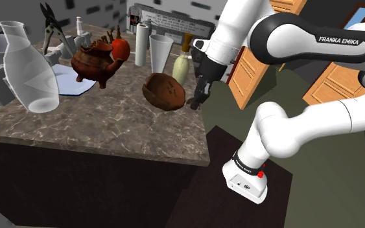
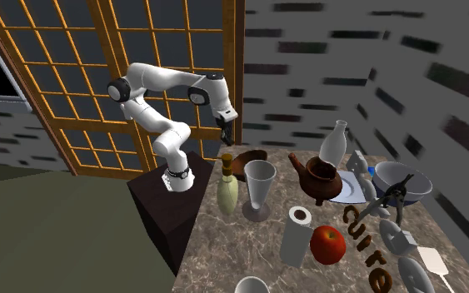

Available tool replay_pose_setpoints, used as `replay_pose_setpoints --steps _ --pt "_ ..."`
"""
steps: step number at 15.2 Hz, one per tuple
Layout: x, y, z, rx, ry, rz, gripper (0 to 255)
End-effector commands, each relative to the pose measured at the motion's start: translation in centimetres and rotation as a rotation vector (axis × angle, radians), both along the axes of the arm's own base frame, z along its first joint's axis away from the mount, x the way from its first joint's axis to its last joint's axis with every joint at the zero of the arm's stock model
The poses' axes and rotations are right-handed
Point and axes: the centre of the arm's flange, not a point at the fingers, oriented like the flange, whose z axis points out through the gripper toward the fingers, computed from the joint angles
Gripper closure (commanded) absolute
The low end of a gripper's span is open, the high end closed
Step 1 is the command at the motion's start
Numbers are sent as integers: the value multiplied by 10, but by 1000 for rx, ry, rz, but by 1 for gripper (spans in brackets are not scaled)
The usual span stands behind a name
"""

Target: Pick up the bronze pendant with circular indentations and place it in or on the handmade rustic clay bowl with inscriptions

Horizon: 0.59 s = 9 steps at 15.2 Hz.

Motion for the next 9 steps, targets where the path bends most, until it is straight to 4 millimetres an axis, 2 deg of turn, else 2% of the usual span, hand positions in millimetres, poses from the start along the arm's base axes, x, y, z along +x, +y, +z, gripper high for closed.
replay_pose_setpoints --steps 1,9 --pt "0 0 10 0 0 0 255" --pt "0 0 52 0 0 0 255"
